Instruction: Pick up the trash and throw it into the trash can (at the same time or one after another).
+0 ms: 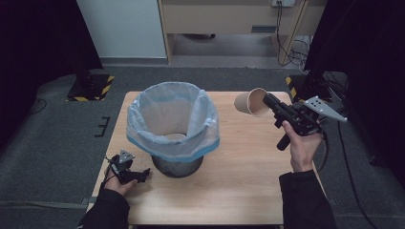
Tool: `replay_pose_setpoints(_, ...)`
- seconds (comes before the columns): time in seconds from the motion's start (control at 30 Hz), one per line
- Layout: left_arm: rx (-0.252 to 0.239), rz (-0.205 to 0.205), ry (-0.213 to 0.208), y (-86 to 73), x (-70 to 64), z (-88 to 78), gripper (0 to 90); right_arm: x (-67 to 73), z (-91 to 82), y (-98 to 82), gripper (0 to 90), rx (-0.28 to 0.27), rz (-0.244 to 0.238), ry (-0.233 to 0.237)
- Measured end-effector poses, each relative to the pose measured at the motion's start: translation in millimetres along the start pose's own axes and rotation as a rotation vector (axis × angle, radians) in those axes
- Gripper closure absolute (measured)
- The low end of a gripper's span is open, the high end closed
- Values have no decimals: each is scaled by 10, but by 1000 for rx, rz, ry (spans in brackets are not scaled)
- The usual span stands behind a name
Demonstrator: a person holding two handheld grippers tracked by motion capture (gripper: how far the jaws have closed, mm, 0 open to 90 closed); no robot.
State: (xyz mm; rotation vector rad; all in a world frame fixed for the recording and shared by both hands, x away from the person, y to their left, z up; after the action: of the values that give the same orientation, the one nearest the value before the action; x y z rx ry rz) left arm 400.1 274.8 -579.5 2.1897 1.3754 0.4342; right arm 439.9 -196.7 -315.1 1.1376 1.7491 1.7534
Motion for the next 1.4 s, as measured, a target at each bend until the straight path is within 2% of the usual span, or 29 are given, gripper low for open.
replay_pose_setpoints(0.27, 0, -1, 0, 0, -1, 0, 0, 175, -69, 151, 851, -50, -15, 52)
replay_pose_setpoints(0.57, 0, -1, 0, 0, -1, 0, 0, 434, 12, 222, 851, -65, -29, 108)
replay_pose_setpoints(0.93, 0, -1, 0, 0, -1, 0, 0, 796, 261, 425, 851, -55, -61, 156)
replay_pose_setpoints(1.2, 0, 0, 0, 0, -1, 0, 0, 998, 528, 445, 851, -22, -68, 179)
replay_pose_setpoints(1.4, -2, -3, 0, 1, -2, 1, 0, 1182, 766, 385, 851, 30, -86, 194)
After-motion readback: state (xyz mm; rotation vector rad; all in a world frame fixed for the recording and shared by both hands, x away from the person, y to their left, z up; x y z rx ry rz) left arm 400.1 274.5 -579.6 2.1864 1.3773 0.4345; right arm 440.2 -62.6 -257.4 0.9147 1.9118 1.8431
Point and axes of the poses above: each handheld gripper's, and its own axes: z roughly forward along the jaws, y roughly out of its top, x roughly to its left, the point moved 6 cm from there along z, roughly forward along the jaws, and after that the axes turned 9 degrees about x, right-handed, at the moved point
